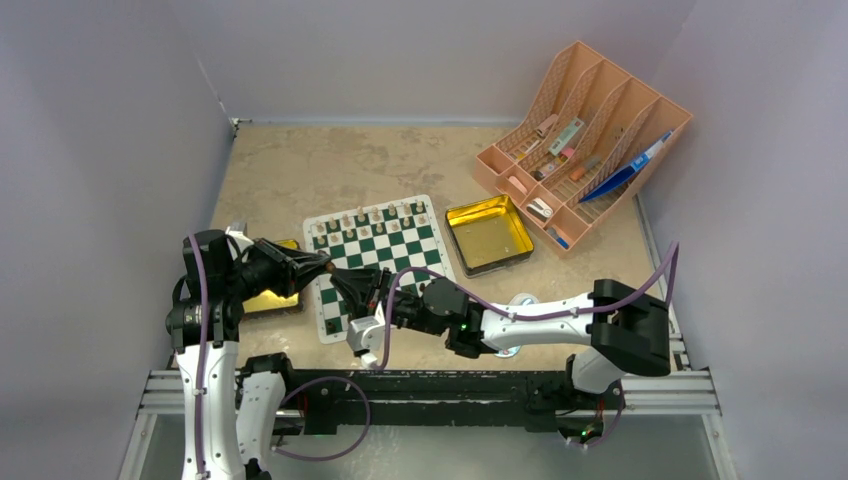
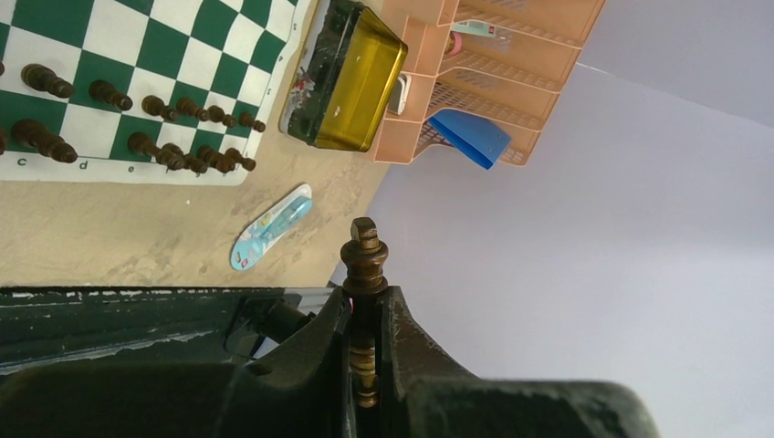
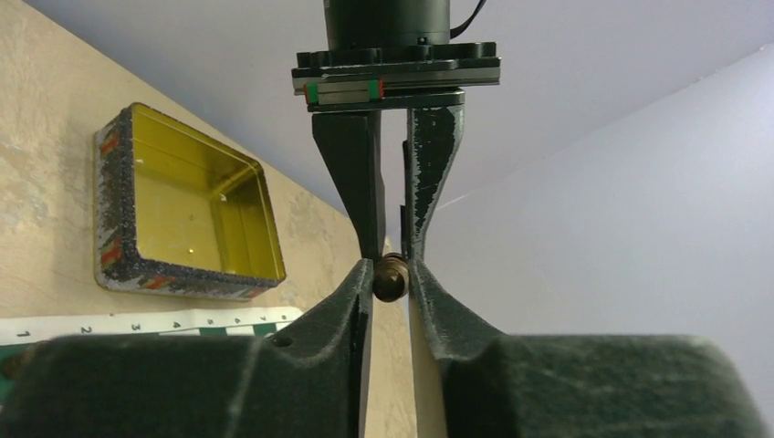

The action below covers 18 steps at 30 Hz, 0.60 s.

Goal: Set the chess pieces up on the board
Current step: Place the chess piece on the chessboard.

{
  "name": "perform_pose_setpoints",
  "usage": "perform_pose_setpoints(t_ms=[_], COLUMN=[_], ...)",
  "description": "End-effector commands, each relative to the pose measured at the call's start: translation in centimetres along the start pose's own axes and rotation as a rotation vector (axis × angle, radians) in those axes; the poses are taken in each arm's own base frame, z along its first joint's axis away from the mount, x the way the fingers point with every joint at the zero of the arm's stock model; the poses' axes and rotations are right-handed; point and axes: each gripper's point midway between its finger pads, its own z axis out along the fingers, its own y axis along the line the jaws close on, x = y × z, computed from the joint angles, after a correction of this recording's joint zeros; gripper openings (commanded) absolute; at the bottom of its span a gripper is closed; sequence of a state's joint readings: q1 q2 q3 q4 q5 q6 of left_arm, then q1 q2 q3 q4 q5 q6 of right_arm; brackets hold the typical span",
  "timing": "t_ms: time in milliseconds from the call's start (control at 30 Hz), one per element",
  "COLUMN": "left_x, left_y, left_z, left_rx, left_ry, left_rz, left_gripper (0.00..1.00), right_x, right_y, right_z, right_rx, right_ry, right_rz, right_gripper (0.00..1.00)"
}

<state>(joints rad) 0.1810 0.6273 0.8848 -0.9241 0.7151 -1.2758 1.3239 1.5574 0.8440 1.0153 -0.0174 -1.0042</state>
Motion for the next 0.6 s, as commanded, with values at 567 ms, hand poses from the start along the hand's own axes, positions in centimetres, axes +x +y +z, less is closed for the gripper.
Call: perform_pose_setpoints(t_ms=[567], left_x=[-8.5], left_y=[-2.8], left_z=[-6.2], left_rx=[-0.083], left_ry=[-0.659], left_rz=[0.147], left_gripper=[0.00], right_x=[-1.8], right_y=[-5.8], right_z=[-0.2], right_rx=[0.234], right_ry=[0.023], right_rz=[0.469], right_gripper=[0.00])
